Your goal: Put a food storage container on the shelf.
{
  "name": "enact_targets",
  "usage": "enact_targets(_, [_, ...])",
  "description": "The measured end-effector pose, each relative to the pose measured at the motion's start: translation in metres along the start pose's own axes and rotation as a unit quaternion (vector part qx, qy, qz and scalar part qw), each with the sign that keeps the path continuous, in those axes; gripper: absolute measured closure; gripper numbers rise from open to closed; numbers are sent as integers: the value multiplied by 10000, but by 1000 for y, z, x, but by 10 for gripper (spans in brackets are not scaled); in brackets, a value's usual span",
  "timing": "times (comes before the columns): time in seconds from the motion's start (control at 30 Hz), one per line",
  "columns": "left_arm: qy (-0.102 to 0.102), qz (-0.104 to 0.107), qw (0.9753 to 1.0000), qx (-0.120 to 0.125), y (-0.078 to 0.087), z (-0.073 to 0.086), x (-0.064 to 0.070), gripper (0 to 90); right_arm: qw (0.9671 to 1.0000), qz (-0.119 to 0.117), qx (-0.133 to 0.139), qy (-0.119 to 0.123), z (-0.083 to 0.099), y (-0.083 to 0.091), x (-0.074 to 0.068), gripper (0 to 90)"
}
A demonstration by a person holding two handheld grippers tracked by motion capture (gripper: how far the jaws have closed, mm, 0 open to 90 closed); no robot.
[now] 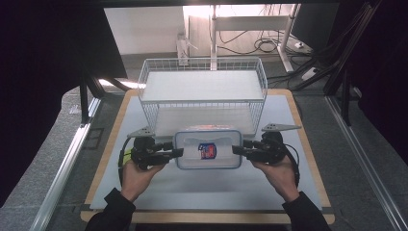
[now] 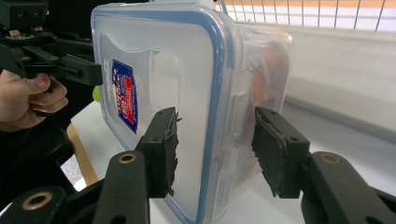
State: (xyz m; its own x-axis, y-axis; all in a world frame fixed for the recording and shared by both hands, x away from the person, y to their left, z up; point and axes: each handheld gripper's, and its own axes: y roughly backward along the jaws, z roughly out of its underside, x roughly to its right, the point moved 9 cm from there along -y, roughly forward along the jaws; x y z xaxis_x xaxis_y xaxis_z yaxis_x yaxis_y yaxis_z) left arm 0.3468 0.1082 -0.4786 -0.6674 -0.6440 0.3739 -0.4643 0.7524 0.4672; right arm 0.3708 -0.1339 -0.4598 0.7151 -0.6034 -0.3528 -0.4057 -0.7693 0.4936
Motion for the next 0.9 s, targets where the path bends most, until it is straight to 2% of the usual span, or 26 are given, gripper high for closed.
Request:
enact_targets(0.23, [-10, -32, 10000, 55, 5, -21, -4, 501, 10000, -26, 71, -9, -19, 0, 2, 511])
enact_targets(0.57, [-96, -86, 9997, 204, 16, -63, -7, 501, 9996, -5, 260, 91, -60, 5, 1, 510])
enact_targets(0.9, [-113, -110, 9995, 287, 22, -97, -15, 501, 9993, 16, 357, 131, -97, 6, 5, 509])
